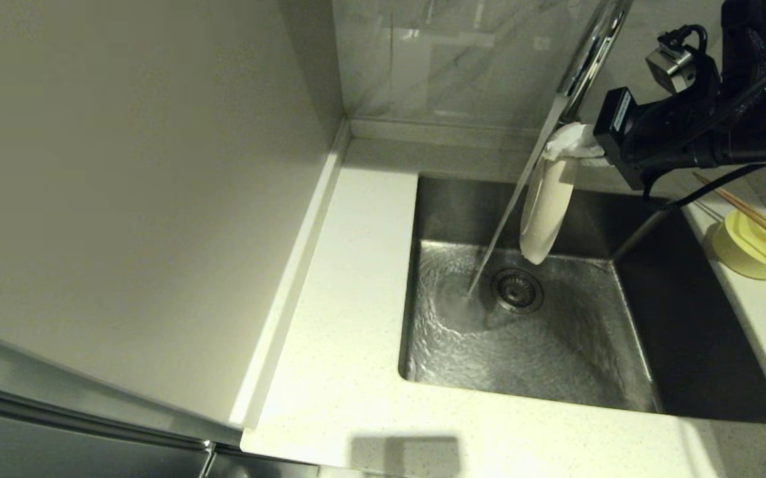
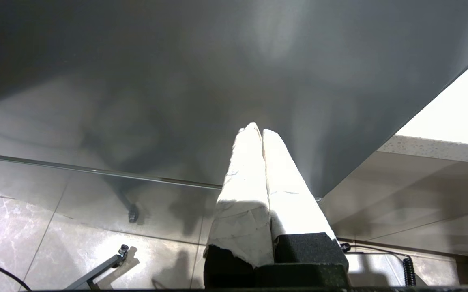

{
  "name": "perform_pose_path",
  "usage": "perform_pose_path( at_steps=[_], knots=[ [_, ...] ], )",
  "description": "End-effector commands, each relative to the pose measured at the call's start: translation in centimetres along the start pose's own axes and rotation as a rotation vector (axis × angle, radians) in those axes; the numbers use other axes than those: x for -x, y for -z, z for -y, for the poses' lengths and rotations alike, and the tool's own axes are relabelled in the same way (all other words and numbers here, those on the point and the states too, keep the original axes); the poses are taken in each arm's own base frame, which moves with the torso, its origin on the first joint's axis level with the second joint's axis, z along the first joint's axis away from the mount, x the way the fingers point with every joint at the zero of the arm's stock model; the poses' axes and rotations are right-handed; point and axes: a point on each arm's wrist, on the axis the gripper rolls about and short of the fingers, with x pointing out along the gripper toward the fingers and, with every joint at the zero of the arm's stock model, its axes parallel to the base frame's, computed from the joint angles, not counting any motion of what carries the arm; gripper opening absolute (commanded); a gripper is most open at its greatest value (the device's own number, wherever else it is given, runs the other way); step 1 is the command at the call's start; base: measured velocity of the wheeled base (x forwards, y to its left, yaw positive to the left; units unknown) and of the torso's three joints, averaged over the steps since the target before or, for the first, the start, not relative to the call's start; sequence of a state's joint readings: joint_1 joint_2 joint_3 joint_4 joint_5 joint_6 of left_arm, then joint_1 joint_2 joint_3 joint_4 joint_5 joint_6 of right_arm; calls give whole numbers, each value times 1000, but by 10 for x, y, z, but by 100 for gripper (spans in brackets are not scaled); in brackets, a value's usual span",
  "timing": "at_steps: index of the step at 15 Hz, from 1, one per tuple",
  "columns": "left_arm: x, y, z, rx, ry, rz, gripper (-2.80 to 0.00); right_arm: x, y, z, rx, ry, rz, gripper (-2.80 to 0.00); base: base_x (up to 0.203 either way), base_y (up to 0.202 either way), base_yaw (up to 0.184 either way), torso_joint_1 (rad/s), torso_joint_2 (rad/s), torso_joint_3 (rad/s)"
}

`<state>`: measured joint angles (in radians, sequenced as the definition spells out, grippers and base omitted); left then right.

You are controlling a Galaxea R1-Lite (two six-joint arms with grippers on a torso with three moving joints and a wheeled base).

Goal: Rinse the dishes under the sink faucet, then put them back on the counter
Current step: Place the plate on the table

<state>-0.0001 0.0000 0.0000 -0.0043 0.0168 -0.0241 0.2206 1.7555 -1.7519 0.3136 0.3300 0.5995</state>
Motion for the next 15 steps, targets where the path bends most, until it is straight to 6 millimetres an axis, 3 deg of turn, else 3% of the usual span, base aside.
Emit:
perform_pose_path(
  at_steps=[1, 15],
  knots=[
    [0, 0, 0, 0, 0, 2, -280, 4, 0, -2, -1, -12, 0, -280, 0, 0, 0, 0, 0, 0],
    [0, 0, 0, 0, 0, 2, -280, 13, 5, -13, 7, -54, -20, -280, 0, 0, 0, 0, 0, 0]
  ],
)
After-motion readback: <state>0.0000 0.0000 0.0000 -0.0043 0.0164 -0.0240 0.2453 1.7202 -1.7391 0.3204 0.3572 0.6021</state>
